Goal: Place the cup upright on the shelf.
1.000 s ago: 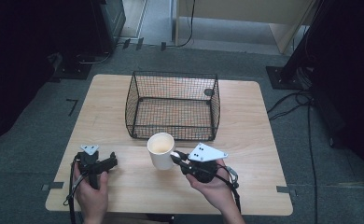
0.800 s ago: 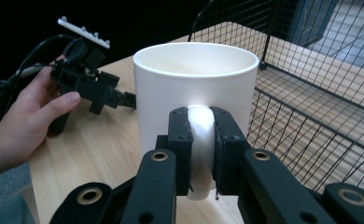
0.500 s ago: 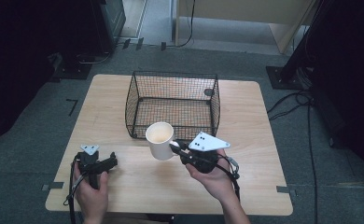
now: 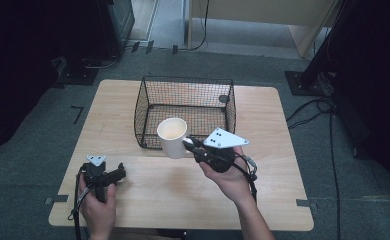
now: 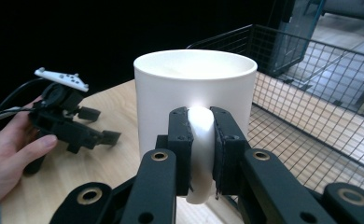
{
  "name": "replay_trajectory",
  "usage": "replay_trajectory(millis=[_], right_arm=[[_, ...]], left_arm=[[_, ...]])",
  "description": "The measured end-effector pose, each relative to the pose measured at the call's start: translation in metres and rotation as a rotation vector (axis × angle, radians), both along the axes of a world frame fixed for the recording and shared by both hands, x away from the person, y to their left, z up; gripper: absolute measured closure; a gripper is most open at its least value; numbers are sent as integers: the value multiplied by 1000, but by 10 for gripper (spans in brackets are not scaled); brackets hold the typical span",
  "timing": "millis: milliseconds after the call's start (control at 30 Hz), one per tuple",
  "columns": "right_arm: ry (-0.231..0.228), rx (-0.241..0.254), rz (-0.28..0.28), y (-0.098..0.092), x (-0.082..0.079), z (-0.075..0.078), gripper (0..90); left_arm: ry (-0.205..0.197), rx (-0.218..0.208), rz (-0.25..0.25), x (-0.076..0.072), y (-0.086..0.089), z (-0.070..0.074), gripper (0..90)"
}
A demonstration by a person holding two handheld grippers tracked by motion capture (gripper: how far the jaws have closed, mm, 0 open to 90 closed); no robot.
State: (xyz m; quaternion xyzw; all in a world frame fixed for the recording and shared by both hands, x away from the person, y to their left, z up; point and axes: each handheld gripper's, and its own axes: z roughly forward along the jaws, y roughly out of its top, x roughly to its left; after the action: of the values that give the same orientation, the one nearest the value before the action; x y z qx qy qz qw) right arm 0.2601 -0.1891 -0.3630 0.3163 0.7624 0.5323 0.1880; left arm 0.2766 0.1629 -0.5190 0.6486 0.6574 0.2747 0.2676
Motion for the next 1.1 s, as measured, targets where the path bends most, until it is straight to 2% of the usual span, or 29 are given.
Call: replay_trajectory(millis=[333,767,1033,1100], right_arm=[[-26,-7,-36,-2,21,7,806],[-24,-5,-100,-6,51,5,806],[-4,-3,-141,-5,71,1,806],[13,-7,-160,-5,80,-3,806]], left_arm=[[3,-1,-1,0,0,0,91],[4,-1,-1,0,0,0,91],[3,0,-1,0,0,0,91],[1,0,-1,0,0,0,91]])
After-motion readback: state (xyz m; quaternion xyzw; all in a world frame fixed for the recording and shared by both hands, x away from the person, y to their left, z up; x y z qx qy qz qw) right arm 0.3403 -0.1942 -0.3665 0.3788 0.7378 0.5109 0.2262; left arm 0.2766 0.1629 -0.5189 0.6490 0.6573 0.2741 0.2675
